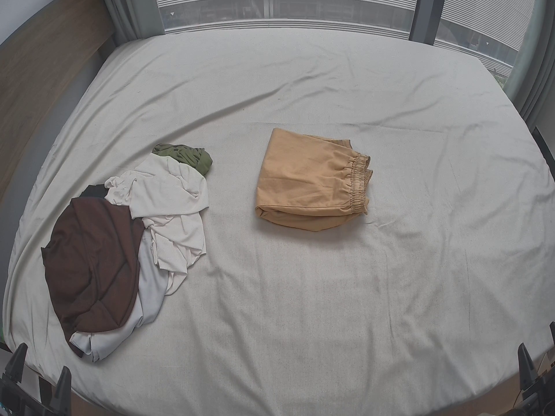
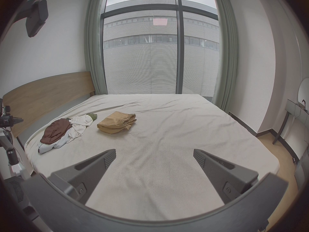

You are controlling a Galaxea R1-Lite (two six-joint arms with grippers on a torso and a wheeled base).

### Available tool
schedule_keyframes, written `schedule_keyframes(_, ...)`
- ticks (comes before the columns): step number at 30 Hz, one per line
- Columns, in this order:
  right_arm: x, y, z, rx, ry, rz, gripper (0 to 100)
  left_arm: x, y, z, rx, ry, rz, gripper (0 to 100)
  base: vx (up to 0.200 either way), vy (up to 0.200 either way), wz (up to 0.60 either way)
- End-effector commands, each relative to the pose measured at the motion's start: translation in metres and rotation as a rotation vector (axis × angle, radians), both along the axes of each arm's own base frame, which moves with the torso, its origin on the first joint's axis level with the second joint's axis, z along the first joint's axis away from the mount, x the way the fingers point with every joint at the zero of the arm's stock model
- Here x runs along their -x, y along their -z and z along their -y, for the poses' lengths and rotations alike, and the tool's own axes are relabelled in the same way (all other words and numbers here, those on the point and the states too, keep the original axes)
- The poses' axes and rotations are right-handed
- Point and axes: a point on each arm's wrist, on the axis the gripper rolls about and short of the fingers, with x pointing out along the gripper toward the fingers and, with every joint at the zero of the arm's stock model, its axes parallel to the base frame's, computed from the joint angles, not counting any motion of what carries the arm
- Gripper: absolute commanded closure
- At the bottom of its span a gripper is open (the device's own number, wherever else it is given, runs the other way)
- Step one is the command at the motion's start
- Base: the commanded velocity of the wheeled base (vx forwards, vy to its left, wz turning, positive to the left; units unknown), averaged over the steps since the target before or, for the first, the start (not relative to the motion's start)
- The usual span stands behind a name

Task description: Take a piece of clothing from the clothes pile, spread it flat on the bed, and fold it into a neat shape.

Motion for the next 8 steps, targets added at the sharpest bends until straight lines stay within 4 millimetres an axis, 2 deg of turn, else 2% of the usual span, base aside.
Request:
schedule_keyframes(1, -0.0012, 0.005, -0.0001, -0.002, -0.002, -0.017, 0, -0.0001, 0.0051, 0.0, 0.011, -0.005, 0.0, 0, 0.0, 0.0, 0.0)
schedule_keyframes(8, -0.0012, 0.0052, -0.0001, -0.002, -0.004, -0.019, 0, -0.0001, 0.0051, 0.0001, -0.008, 0.001, 0.0, 0, 0.0, 0.0, 0.0)
